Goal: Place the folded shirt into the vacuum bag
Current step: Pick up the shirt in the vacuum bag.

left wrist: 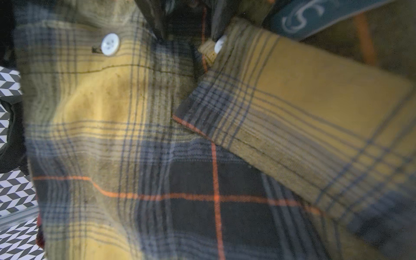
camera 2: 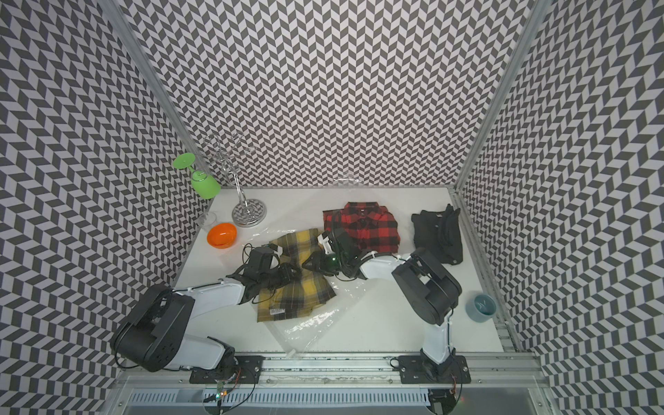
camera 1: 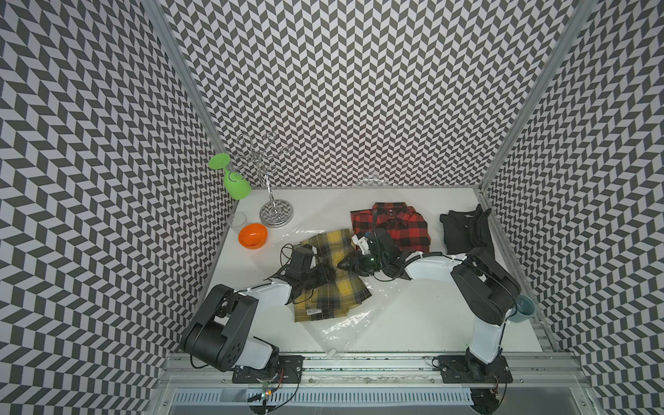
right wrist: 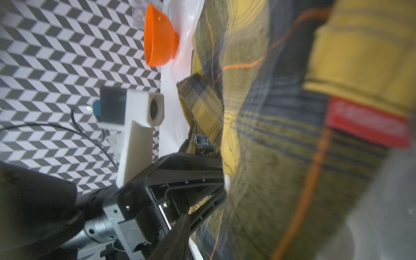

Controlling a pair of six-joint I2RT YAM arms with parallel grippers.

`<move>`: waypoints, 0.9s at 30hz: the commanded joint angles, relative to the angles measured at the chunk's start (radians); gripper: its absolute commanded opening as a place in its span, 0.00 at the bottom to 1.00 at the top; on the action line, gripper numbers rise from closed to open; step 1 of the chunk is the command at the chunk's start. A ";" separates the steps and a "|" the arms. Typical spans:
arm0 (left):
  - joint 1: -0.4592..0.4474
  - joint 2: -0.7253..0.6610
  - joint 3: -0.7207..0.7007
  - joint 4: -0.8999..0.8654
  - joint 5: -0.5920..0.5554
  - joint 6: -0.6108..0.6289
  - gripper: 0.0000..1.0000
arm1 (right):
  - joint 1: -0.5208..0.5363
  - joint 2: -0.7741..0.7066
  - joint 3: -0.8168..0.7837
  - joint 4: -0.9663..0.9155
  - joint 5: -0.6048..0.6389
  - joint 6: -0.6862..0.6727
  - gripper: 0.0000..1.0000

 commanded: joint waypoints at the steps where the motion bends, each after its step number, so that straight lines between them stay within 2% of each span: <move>1: -0.013 0.002 -0.016 0.008 0.026 -0.005 0.35 | 0.005 -0.010 0.003 -0.037 0.046 -0.014 0.61; 4: -0.014 0.001 -0.023 0.025 0.031 -0.007 0.36 | 0.006 -0.024 0.038 -0.101 0.058 -0.078 0.63; 6: -0.014 0.007 -0.028 0.053 0.049 -0.022 0.36 | 0.006 -0.017 0.048 -0.100 0.049 -0.090 0.60; 7: -0.014 0.010 -0.023 0.058 0.063 -0.028 0.36 | 0.006 -0.008 0.052 -0.101 0.048 -0.093 0.57; 10: 0.000 -0.043 0.020 -0.010 0.094 -0.008 0.35 | 0.003 -0.005 0.056 -0.136 0.085 -0.133 0.37; 13: 0.066 -0.156 0.049 -0.116 0.096 0.034 0.35 | -0.001 -0.033 0.071 -0.206 0.128 -0.210 0.23; 17: 0.214 -0.257 0.053 -0.216 0.126 0.097 0.35 | -0.001 -0.087 0.106 -0.353 0.222 -0.313 0.18; 19: 0.239 -0.265 0.048 -0.233 0.109 0.121 0.35 | -0.001 -0.117 0.132 -0.448 0.293 -0.361 0.17; 22: 0.213 -0.228 0.031 -0.209 0.075 0.126 0.35 | -0.001 -0.143 0.170 -0.550 0.380 -0.412 0.17; 25: 0.107 -0.166 0.023 -0.157 0.007 0.100 0.35 | 0.004 -0.130 0.238 -0.643 0.380 -0.412 0.17; 27: 0.047 -0.114 0.011 -0.093 0.009 0.060 0.35 | 0.019 -0.112 0.280 -0.668 0.380 -0.412 0.17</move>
